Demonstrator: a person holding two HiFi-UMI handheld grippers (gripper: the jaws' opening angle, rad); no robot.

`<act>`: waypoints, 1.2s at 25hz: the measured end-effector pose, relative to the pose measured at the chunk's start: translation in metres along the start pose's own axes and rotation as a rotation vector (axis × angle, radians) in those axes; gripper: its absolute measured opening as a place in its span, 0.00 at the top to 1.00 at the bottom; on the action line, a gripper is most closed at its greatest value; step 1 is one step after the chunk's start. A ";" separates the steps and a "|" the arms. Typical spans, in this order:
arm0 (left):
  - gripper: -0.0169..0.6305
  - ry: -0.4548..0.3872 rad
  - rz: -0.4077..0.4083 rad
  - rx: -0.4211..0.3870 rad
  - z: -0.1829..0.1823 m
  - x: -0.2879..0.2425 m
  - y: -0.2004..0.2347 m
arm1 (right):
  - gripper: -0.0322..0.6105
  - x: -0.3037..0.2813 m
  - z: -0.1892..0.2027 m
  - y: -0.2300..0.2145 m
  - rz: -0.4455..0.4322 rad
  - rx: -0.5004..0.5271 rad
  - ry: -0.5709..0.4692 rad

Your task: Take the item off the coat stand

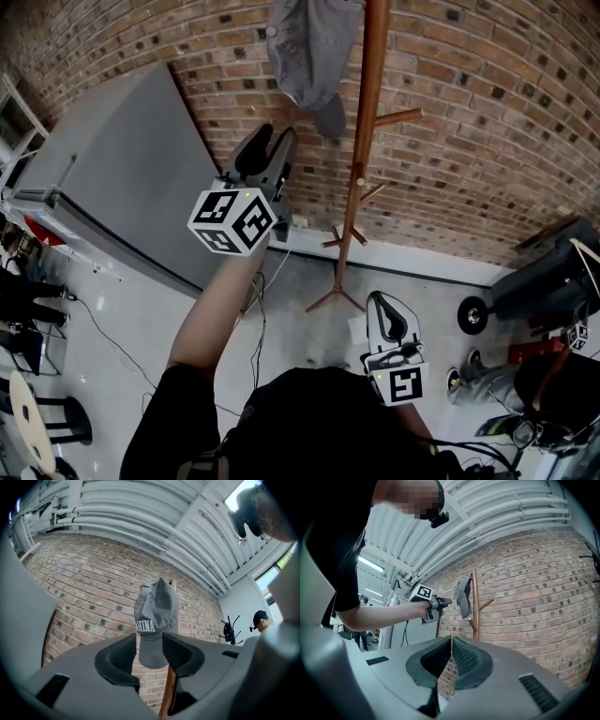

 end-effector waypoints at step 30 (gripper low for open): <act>0.68 -0.061 -0.004 0.124 -0.023 -0.063 0.017 | 0.92 0.006 0.017 -0.018 0.083 -0.140 0.047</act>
Point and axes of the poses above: the fingertips, and each gripper's own axes: x backward along the fingers, y to its left, z out of its underside, the point moved 8 cm from there along x, backward along the fingers, and after that the axes turned 13 degrees about -y, right-handed, at the moved point
